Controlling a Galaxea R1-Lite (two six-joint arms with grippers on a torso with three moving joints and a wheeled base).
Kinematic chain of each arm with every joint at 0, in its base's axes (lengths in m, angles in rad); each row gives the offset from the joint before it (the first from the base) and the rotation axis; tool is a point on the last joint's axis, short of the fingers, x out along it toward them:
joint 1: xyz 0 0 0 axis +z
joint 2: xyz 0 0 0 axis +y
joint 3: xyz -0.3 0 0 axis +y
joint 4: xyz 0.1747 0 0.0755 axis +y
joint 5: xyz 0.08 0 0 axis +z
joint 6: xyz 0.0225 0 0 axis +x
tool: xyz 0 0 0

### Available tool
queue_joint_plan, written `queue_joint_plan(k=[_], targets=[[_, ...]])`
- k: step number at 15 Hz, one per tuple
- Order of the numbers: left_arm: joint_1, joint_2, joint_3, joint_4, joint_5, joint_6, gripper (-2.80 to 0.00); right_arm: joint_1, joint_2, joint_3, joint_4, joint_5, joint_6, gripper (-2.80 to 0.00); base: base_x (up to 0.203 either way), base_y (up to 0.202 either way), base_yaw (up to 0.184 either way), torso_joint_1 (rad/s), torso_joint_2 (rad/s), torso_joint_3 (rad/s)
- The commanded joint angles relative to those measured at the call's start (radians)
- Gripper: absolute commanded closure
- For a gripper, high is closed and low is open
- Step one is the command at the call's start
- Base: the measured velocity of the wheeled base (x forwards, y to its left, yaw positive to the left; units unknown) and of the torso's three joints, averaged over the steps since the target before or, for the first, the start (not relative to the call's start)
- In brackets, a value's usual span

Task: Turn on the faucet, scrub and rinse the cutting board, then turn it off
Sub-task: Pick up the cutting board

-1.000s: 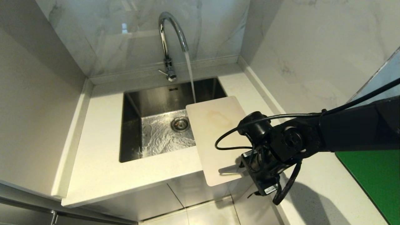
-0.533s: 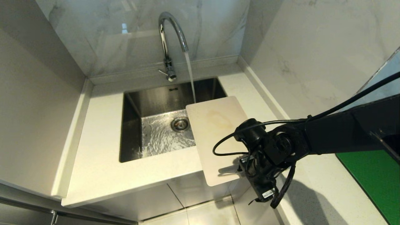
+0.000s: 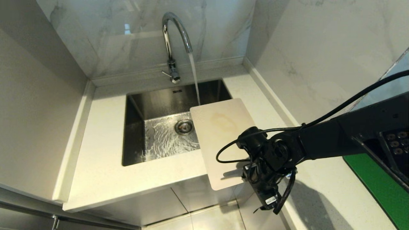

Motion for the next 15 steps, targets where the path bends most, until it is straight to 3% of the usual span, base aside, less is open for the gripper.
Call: queue_joint_plan(k=[1, 15], targets=[[0.000, -0.003, 0.002, -0.001, 0.001, 0.000, 0.00, -0.003, 0.026, -0.022, 0.005, -0.001, 0.010, -2.80, 0.000, 0.000, 0.000, 0.000, 0.00, 0.000], [0.000, -0.003, 0.000, -0.001, 0.001, 0.000, 0.00, -0.033, 0.117, -0.088, 0.002, 0.001, 0.007, -2.80, 0.000, 0.000, 0.000, 0.000, 0.00, 0.000]])
